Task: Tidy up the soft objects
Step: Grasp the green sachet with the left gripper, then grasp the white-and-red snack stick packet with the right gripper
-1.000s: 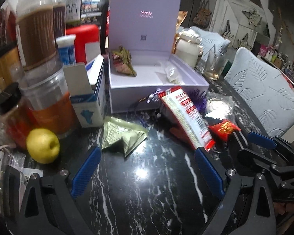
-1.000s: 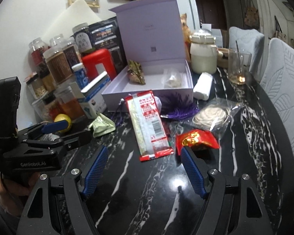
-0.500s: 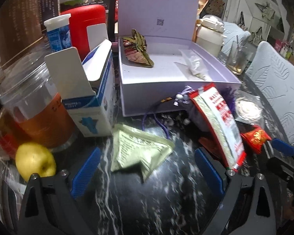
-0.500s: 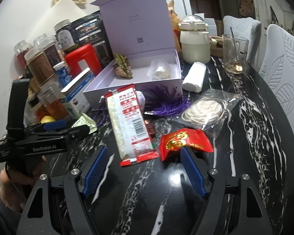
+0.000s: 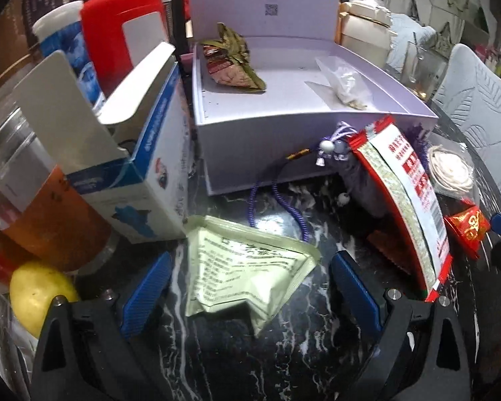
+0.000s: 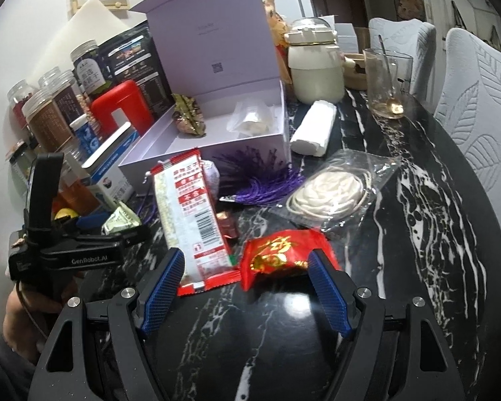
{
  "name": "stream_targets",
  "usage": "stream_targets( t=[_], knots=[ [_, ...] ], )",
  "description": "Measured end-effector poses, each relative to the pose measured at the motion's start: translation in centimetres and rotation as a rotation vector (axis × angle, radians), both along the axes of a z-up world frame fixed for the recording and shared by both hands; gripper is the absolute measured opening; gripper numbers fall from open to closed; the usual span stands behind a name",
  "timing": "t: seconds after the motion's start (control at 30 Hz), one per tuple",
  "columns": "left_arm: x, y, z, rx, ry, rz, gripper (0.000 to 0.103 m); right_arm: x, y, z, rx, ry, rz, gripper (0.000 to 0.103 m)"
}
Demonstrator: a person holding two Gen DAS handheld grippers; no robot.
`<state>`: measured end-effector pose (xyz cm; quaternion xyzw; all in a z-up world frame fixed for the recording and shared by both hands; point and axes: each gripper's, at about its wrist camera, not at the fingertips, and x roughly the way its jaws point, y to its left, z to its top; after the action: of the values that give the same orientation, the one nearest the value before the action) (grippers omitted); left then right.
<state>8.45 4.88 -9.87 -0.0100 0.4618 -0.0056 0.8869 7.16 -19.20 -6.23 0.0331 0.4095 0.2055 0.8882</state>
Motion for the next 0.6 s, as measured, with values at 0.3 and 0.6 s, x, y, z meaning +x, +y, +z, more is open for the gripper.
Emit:
stream_targets(
  t=[0.3,0.6],
  knots=[
    [-0.9,-1.7,0.6,0.040,-0.053,-0.072,0.064,0.3,-0.8,-0.4,-0.002,0.020,-0.029,0.077],
    [-2.5,-2.4,1.0,-0.014,-0.022,-0.104,0.064,-0.2,-1.4,-0.4,0.011,0.025,-0.040,0.077]
  ],
)
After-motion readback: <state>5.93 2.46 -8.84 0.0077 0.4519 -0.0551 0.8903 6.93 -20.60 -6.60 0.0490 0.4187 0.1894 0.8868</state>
